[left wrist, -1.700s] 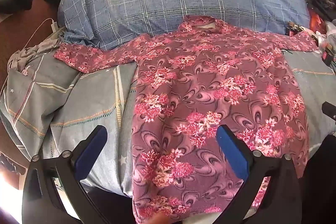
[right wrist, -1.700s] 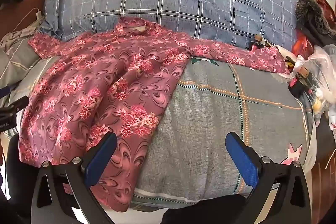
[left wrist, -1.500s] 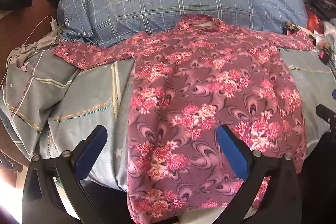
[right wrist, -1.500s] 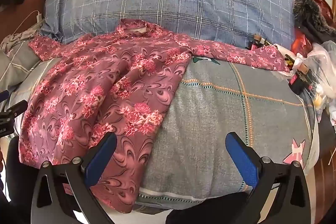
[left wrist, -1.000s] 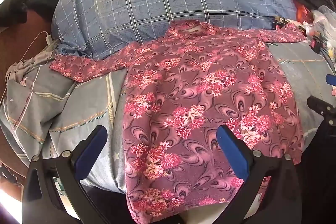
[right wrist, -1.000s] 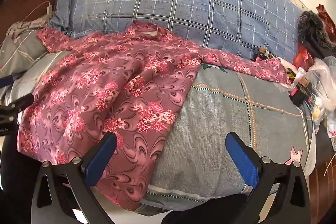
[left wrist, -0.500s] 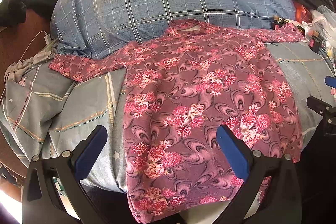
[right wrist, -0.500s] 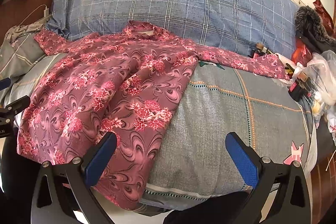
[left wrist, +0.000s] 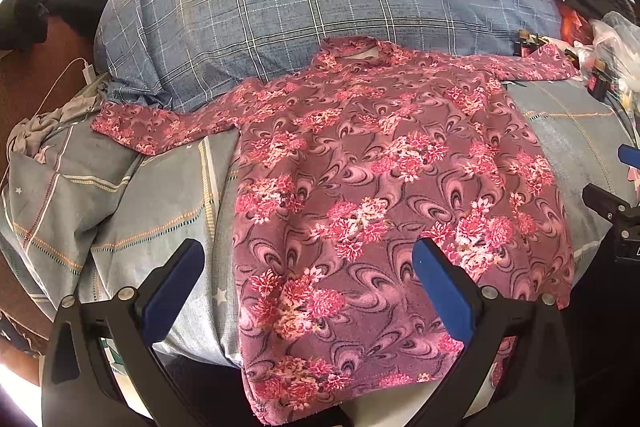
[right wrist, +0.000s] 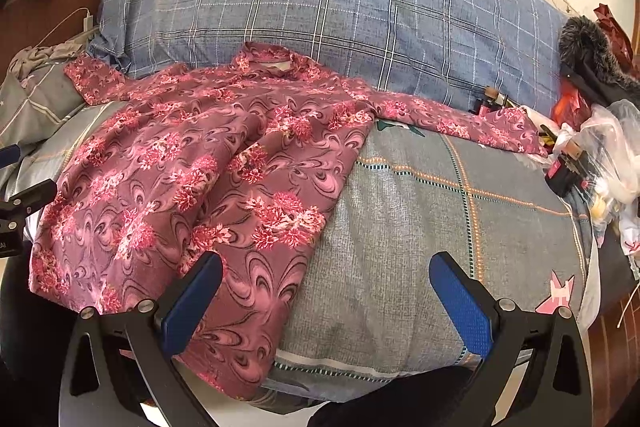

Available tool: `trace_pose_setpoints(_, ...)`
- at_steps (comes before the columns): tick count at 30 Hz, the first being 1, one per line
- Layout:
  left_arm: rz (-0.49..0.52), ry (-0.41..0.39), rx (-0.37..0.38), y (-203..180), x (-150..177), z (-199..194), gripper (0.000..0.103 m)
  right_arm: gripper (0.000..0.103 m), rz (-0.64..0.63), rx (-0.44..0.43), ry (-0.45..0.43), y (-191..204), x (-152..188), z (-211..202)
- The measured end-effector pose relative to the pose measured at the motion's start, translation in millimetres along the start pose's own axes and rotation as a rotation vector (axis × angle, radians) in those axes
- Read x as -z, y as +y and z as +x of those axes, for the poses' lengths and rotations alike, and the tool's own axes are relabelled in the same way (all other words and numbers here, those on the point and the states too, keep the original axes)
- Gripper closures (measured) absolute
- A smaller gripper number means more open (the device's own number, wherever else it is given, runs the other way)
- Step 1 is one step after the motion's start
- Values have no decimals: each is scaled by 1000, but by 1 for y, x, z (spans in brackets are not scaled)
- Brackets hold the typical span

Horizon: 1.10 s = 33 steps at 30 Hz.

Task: Fold small clothes

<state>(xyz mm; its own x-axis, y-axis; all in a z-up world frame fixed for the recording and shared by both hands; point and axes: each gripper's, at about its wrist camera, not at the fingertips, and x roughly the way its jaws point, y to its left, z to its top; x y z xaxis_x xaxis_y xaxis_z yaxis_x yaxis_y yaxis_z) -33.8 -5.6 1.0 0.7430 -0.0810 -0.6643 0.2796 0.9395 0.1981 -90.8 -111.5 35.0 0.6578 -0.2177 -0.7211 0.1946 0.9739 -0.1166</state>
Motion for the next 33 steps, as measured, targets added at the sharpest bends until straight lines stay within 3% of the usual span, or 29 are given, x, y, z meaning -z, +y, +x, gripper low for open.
trace_pose_setpoints(33, -11, 59, 33, -4, 0, 14, 0, 1, 36, -10, 3, -10, 9, 4)
